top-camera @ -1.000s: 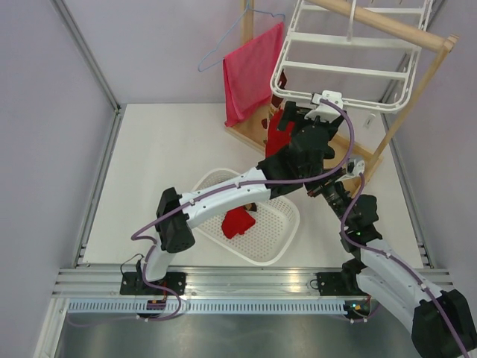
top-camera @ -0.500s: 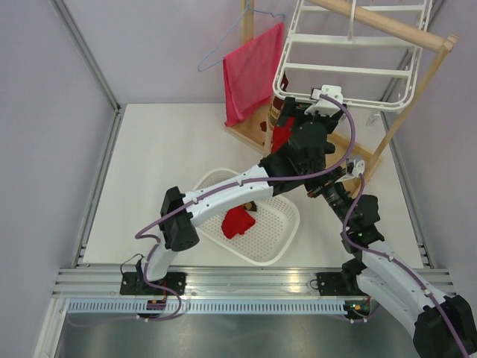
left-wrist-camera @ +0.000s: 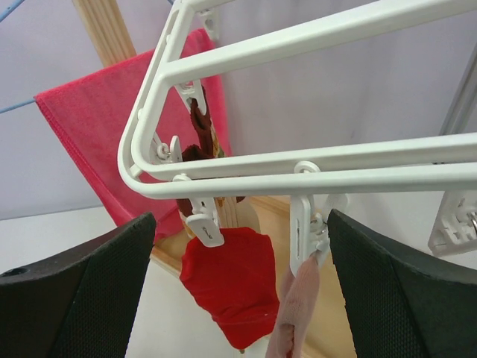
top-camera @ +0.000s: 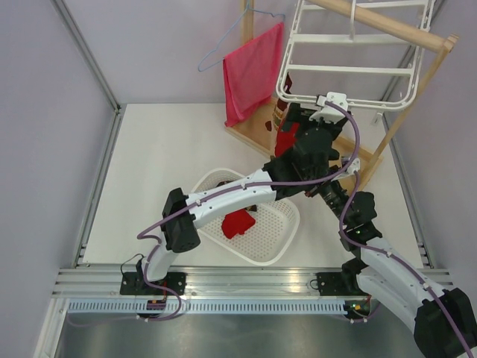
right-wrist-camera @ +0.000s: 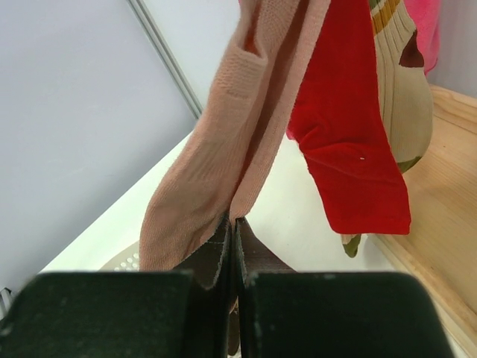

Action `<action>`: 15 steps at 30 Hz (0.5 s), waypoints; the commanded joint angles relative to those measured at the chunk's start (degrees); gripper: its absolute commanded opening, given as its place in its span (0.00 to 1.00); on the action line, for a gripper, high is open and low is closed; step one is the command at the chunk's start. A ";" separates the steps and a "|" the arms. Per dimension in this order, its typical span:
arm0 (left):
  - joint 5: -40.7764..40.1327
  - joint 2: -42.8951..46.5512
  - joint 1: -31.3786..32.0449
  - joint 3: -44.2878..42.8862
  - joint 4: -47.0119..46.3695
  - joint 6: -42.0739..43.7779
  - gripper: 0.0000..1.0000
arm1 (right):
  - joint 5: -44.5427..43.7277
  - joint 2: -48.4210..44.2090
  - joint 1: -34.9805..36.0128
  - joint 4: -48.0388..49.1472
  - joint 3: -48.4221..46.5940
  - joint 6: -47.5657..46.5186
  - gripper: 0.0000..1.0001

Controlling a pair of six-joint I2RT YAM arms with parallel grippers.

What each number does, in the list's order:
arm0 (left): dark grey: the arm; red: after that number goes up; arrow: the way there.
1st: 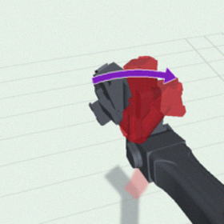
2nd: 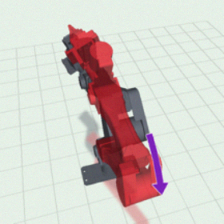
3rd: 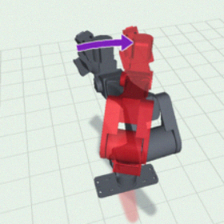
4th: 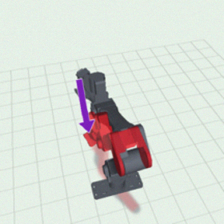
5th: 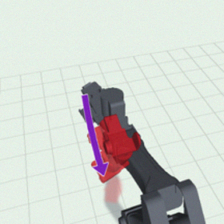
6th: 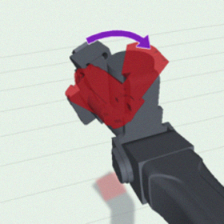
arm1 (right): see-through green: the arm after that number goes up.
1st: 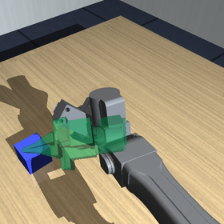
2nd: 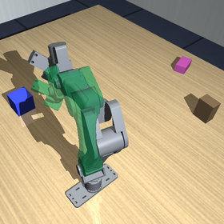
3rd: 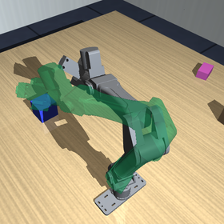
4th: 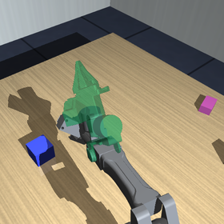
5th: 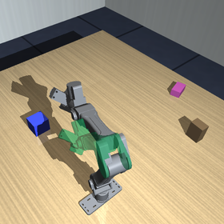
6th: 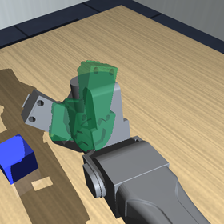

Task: Remove the socks clipped to the hanger

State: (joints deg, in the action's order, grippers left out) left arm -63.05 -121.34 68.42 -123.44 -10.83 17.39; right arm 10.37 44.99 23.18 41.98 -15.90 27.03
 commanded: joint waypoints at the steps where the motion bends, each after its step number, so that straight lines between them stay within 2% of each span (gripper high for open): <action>1: 0.11 2.25 1.19 1.44 -0.51 -3.06 0.98 | 0.44 0.27 0.64 0.30 -1.85 -1.27 0.01; 10: -0.15 4.80 2.51 6.10 -7.27 -0.43 1.00 | 0.26 0.53 0.64 -0.23 -1.94 -1.89 0.01; 15: -1.81 1.90 2.42 3.47 -12.01 6.77 1.00 | 0.44 0.45 0.73 -0.32 -1.94 -1.89 0.01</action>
State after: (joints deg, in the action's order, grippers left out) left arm -63.13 -120.70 70.65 -117.54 -16.56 18.57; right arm 10.20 45.21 23.53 41.95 -16.12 26.09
